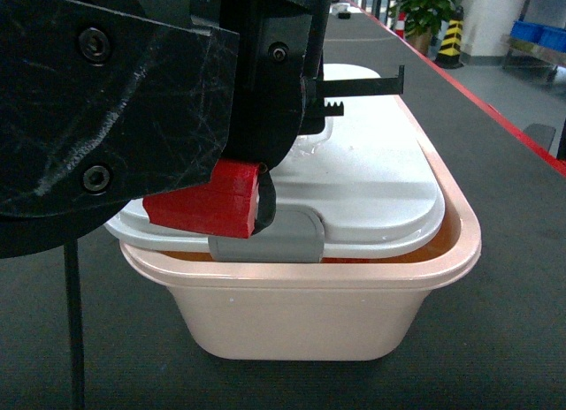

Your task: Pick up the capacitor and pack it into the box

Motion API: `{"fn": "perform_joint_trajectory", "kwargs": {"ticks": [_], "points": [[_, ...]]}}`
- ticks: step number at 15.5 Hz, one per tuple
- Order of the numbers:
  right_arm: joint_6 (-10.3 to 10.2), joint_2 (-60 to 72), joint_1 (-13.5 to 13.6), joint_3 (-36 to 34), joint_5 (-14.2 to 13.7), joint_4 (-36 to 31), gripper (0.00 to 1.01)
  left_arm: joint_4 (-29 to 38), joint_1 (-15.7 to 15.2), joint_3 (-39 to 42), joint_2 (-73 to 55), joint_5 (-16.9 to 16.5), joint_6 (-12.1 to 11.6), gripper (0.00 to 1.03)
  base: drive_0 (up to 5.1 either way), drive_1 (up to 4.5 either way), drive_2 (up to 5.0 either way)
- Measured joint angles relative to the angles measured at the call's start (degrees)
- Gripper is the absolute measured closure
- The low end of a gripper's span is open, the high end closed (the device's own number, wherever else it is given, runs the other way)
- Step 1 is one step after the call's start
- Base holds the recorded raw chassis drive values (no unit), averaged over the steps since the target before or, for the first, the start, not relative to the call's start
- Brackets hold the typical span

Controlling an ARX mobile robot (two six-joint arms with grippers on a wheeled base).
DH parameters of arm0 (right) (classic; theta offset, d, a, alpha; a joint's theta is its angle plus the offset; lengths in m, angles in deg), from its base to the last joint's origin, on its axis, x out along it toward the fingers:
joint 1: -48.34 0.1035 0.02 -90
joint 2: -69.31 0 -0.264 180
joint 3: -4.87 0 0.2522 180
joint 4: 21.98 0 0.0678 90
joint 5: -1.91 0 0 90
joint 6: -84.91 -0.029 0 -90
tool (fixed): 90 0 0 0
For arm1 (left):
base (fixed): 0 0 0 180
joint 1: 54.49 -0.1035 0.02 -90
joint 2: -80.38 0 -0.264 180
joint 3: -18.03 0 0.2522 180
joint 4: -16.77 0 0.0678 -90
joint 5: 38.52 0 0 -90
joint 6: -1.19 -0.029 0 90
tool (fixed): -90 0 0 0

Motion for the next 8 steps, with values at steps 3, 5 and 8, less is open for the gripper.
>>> {"fn": "perform_joint_trajectory", "kwargs": {"ticks": [3, 5, 8], "points": [[0.0, 0.0, 0.0, 0.0, 0.0, 0.0, 0.03, -0.2, 0.2, -0.1, 0.0, -0.4, 0.6, 1.01, 0.0, 0.0, 0.0], [0.0, 0.0, 0.0, 0.0, 0.0, 0.0, 0.03, 5.7, 0.0, 4.7, 8.6, -0.7, 1.1, 0.24, 0.0, 0.0, 0.0], [0.0, 0.0, 0.0, 0.0, 0.0, 0.0, 0.03, 27.2, -8.8, 17.7, 22.8, 5.5, -20.3, 0.05, 0.0, 0.0, 0.0]]}}
